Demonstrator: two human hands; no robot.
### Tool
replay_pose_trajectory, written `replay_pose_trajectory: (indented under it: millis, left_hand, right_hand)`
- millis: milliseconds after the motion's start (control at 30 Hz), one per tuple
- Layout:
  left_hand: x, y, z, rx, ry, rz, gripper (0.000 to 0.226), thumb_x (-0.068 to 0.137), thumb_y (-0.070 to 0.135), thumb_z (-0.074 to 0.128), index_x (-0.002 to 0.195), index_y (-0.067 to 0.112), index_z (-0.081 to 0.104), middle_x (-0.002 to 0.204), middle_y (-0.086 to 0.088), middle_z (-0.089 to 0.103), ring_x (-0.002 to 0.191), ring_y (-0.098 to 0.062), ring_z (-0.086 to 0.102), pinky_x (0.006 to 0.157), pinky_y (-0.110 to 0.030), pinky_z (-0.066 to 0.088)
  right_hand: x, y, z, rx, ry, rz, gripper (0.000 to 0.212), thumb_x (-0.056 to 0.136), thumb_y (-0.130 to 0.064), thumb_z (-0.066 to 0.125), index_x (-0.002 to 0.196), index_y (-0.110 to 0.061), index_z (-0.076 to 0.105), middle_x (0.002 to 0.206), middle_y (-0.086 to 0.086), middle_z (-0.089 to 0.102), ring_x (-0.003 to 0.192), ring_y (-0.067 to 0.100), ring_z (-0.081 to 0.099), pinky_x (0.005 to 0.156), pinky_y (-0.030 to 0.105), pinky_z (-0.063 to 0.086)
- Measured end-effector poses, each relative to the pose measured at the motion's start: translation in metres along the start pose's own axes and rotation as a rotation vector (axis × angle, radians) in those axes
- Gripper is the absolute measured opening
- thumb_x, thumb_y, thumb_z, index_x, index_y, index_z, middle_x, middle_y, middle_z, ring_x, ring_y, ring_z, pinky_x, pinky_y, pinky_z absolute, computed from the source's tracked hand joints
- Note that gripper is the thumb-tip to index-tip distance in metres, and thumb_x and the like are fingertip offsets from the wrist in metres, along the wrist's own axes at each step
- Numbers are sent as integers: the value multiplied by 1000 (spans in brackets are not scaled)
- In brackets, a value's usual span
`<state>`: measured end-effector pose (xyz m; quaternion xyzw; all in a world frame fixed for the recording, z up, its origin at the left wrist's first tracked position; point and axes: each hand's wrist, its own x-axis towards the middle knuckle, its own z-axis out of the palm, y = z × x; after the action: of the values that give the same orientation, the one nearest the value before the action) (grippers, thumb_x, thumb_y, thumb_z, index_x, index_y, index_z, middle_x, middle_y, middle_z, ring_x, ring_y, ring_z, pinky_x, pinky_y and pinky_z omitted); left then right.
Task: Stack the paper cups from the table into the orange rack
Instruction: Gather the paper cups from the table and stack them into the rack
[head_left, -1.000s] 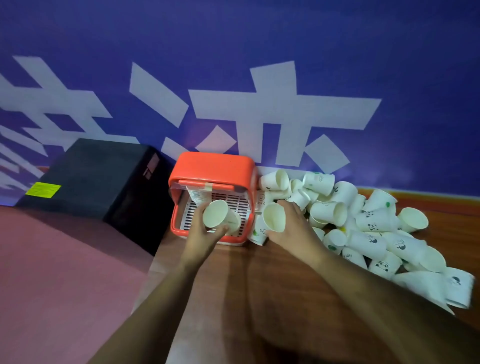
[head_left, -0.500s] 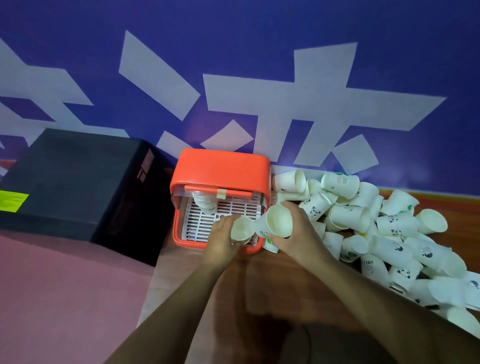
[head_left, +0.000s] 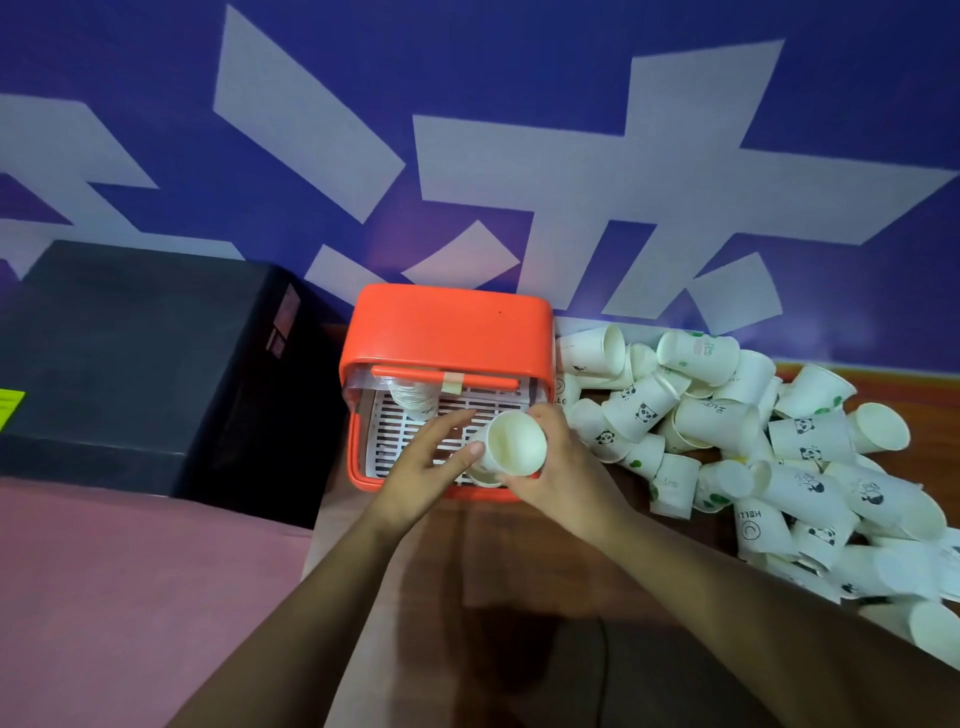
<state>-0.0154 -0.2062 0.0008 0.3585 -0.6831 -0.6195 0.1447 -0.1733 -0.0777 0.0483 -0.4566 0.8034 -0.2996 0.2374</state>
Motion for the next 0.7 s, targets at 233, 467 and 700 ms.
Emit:
replay_pose_trajectory:
  millis: [233, 467, 700]
  left_hand:
    - [1, -17, 1, -55, -74, -42, 46, 91, 27, 72, 135, 32, 59, 138, 14, 59, 124, -5, 57, 97, -21, 50]
    - [0, -33, 7, 113, -59, -38, 38, 95, 12, 66, 129, 27, 63, 123, 19, 67, 111, -3, 65, 99, -27, 51]
    - [-13, -25, 22, 237, 170, -71, 33, 92, 18, 69, 124, 20, 62, 114, 5, 59, 101, 1, 58, 88, -23, 51]
  right_hand:
    - [10, 16, 18, -166, -84, -10, 83, 69, -41, 84, 137, -16, 42, 131, 4, 57, 119, 24, 53, 93, 33, 43]
    - [21, 23, 35, -235, -275, 17, 87, 81, -37, 75, 151, -21, 27, 153, -2, 36, 138, 23, 35, 109, 34, 32]
    - [12, 31, 21, -194, -255, 53, 75, 85, -42, 69, 145, -14, 35, 145, 4, 43, 135, 24, 39, 107, 40, 39]
